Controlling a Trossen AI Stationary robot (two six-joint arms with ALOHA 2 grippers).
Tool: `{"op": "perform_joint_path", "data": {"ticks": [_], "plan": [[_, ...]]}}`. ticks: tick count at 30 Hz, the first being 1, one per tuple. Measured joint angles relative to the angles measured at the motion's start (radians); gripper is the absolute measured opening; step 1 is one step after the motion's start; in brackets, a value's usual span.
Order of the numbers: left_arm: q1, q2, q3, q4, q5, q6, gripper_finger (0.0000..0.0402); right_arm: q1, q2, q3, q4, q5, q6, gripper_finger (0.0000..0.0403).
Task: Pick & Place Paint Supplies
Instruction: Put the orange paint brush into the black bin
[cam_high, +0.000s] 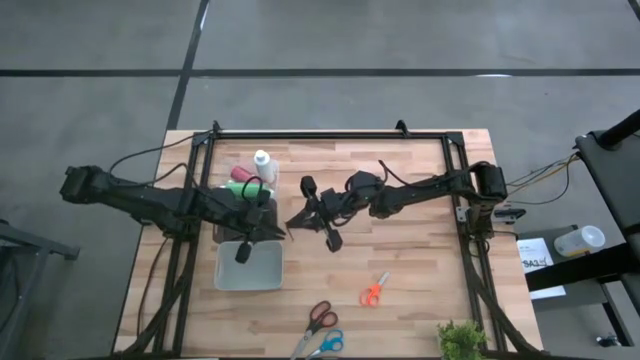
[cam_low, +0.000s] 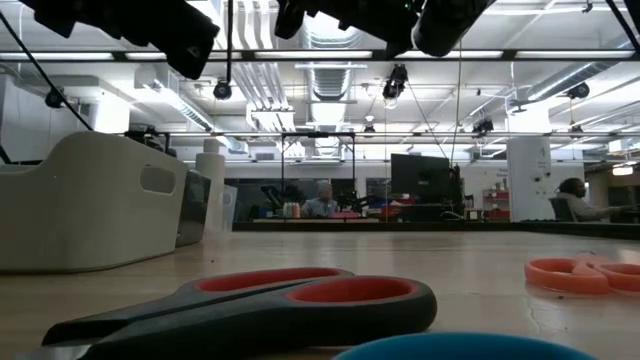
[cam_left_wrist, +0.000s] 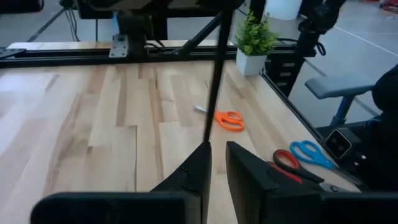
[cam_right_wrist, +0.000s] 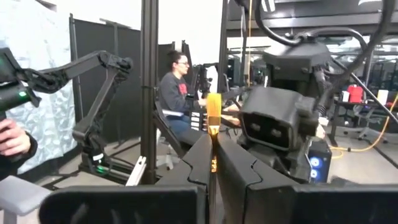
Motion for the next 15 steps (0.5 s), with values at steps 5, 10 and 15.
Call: {"op": "perform_joint_path", "data": {"ticks": [5,10,15], "plan": [[0.000,0.000,0.000,0.009,-0.001,0.006,0.0058,0.014,0.000,0.000,0.009,0.000,0.000,0.0012],[0.000,0.000,0.000,0.011,-0.001,0.006,0.0058,0.028,0.000,0.000,0.022,0.000,-0.034,0.0012],[0.000,0.000,0.000,0.011,-0.001,0.006,0.0058,0.027,0.000,0.000,0.040,0.003,-0.044,0.0012]]}}
